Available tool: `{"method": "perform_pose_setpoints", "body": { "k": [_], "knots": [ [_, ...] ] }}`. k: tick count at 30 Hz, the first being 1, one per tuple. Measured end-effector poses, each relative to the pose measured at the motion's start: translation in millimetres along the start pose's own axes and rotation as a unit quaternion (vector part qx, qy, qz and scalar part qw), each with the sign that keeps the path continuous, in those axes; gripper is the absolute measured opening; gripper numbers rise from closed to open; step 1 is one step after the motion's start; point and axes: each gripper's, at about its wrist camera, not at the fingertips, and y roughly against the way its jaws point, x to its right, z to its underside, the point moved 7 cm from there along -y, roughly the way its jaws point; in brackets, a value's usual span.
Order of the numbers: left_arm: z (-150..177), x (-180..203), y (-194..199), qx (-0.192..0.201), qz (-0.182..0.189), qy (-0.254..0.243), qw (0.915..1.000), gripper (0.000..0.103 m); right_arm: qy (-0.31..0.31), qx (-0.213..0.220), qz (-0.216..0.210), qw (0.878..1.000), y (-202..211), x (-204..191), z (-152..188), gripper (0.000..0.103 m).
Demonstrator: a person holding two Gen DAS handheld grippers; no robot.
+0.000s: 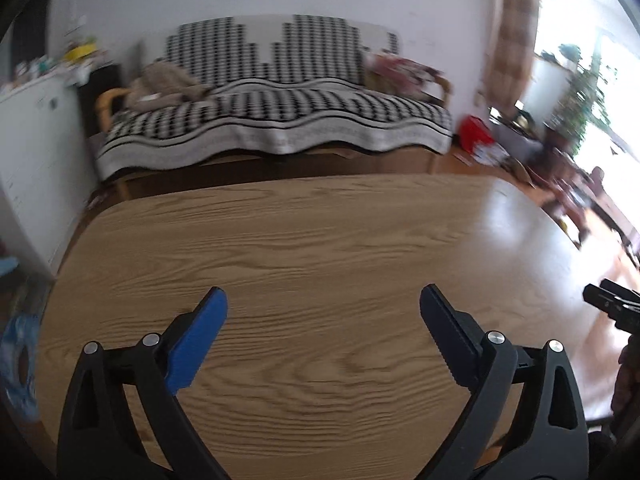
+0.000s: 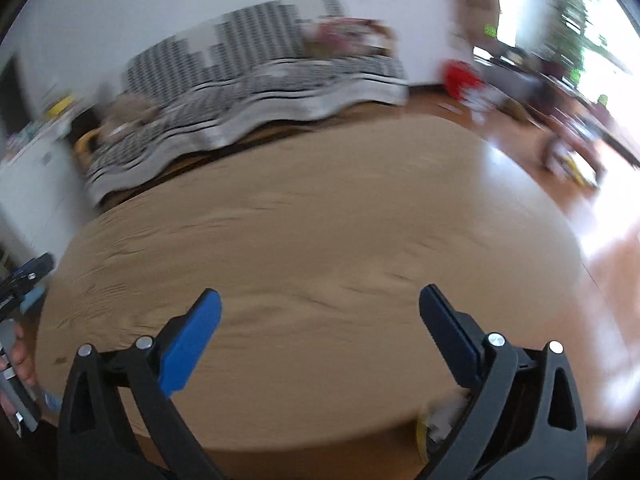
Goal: Collect trash
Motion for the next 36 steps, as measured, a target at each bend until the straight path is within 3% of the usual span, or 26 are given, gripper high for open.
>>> {"method": "perform_pose_setpoints", "body": {
  "k": [5, 10, 16, 36],
  "knots": [
    [6, -48, 3, -0.008, -0.033, 0.025, 0.9991, 0.094, 0.047, -0.013, -0.044, 0.998, -38, -89, -22, 0.096],
    [14, -65, 2, -0.013, -0.058, 0.038, 0.9975, 0.094, 0.061, -0.005, -0.044, 0.997, -55, -123, -32, 0.096],
    [14, -59, -10, -0.023, -0.055, 0.037, 0.9975, 0.094, 0.064, -0.003, -0.025, 0.998, -66, -124, -27, 0.096],
    [18, -37, -17, -0.027, -0.053, 0.005, 0.9982, 0.094, 0.056, -0.006, -0.025, 0.998, -63, -115, -23, 0.096]
  ]
}}
